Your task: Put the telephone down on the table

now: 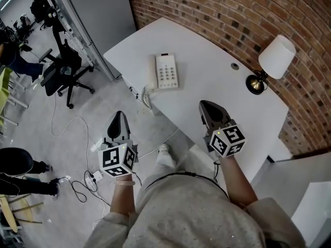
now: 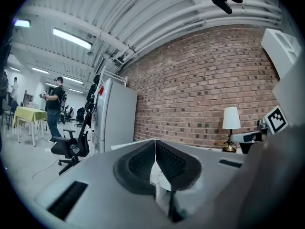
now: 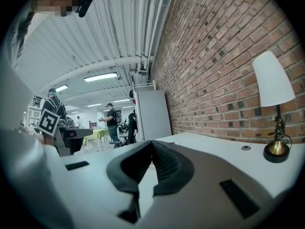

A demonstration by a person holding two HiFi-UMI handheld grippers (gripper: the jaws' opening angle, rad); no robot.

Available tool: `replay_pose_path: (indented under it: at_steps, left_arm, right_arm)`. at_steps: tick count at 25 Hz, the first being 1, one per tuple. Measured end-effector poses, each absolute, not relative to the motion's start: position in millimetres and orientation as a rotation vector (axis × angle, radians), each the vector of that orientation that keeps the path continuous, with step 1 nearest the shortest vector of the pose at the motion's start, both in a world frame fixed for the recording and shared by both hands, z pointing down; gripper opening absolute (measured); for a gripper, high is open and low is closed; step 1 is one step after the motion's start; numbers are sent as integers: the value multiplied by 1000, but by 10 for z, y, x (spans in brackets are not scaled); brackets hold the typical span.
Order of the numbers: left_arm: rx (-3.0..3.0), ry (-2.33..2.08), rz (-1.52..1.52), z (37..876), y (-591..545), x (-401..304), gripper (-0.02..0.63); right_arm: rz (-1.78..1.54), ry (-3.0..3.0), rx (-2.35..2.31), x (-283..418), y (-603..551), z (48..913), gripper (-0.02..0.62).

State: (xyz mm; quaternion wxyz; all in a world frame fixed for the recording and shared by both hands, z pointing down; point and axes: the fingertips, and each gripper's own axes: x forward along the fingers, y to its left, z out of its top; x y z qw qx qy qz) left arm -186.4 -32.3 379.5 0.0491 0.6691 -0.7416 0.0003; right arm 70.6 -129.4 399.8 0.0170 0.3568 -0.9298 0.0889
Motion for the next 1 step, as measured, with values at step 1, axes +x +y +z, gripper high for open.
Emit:
replay_pose_path:
  at_steps: [1]
  left_arm:
    - [2037,-2262,0,3791,-310,-1863,8]
  right_arm:
    - [277,-2890,1111,714,-1284,3997,5]
